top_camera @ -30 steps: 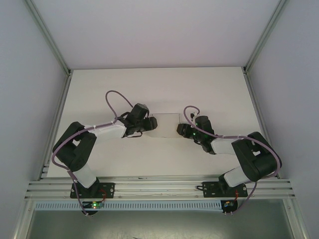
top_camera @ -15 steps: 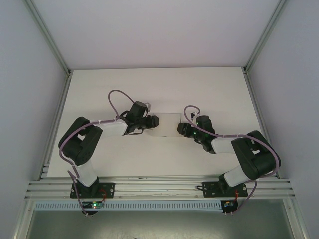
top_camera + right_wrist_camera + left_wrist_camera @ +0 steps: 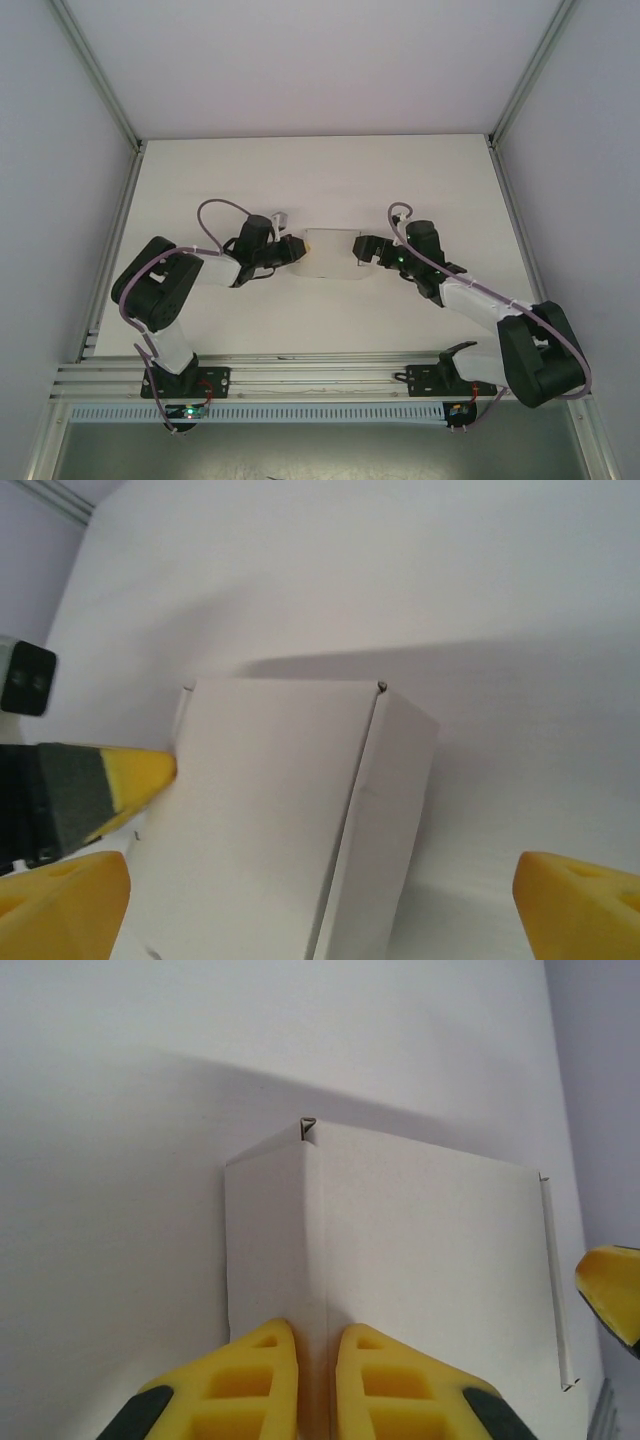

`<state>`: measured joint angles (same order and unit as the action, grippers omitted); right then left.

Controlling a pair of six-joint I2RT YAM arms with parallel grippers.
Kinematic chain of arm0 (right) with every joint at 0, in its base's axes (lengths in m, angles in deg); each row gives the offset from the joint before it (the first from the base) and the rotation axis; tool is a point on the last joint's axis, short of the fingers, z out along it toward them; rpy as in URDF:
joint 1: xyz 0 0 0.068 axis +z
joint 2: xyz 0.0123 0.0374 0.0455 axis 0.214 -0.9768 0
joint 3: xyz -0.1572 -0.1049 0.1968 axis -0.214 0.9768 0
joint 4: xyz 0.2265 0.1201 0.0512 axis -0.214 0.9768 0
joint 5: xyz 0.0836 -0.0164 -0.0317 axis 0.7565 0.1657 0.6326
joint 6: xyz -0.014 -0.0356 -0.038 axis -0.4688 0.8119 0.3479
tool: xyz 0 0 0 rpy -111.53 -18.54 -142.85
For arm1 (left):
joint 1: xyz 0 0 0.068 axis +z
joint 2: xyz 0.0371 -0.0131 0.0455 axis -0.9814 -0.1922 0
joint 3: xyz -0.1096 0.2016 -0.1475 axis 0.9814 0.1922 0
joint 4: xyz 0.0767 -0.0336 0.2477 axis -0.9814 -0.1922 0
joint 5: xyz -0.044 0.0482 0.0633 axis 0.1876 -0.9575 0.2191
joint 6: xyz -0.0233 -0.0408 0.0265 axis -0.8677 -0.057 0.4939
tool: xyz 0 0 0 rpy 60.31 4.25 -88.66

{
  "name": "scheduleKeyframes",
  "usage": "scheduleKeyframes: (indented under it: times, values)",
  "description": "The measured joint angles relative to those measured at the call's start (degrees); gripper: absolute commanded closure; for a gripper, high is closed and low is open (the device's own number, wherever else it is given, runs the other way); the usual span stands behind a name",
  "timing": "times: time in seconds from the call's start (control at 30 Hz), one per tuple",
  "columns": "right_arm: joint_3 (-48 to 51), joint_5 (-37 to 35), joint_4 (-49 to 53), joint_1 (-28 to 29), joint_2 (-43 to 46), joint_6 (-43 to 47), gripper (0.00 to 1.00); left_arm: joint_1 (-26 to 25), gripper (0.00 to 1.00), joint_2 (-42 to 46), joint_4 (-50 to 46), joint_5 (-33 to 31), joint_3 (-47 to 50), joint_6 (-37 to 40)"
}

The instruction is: Assemble paper box

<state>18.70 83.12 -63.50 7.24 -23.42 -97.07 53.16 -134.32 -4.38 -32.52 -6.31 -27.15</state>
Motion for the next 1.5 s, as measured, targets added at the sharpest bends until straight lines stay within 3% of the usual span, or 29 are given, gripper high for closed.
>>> scheduleKeyframes:
  times: [0.4, 0.63, 0.9, 1.0, 1.03, 1.17, 1.3, 1.5]
  values:
    - [-3.0, 11.1, 1.0, 0.0, -10.8, -6.4, 0.07, 3.3, 0.95, -2.6, 16.0, 5.1, 6.7, -7.7]
    - [-6.2, 17.8, -5.9, 0.0, -19.8, -10.4, 0.28, 3.4, 0.94, -3.2, 17.0, 5.7, 6.7, -7.9]
    - [-6.9, 21.2, -10.9, -1.6, -21.6, -13.5, 0.59, 3.4, 0.89, -3.2, 17.0, 5.9, 6.7, -7.6]
    - [-6.7, 21.8, -12.0, -1.9, -21.5, -13.9, 0.59, 3.5, 0.78, -3.2, 17.0, 6.4, 6.4, -6.9]
    - [-6.5, 21.9, -12.2, -1.9, -21.5, -14.1, 0.59, 3.5, 0.68, -3.1, 16.8, 6.6, 6.3, -6.4]
    - [-5.7, 22.8, -12.9, -1.9, -20.0, -14.6, 0.59, 3.6, 0.00, -0.7, 12.3, 7.7, 4.8, -3.1]
    - [-4.9, 23.3, -13.0, -2.4, -16.2, -15.1, 0.60, 3.1, 0.00, 8.3, -1.5, 5.6, -0.9, 5.4]
    - [-4.8, 22.5, -9.8, -3.4, -10.3, -15.5, 0.61, -2.9, 0.00, 26.9, -18.1, -6.2, -8.5, 24.5]
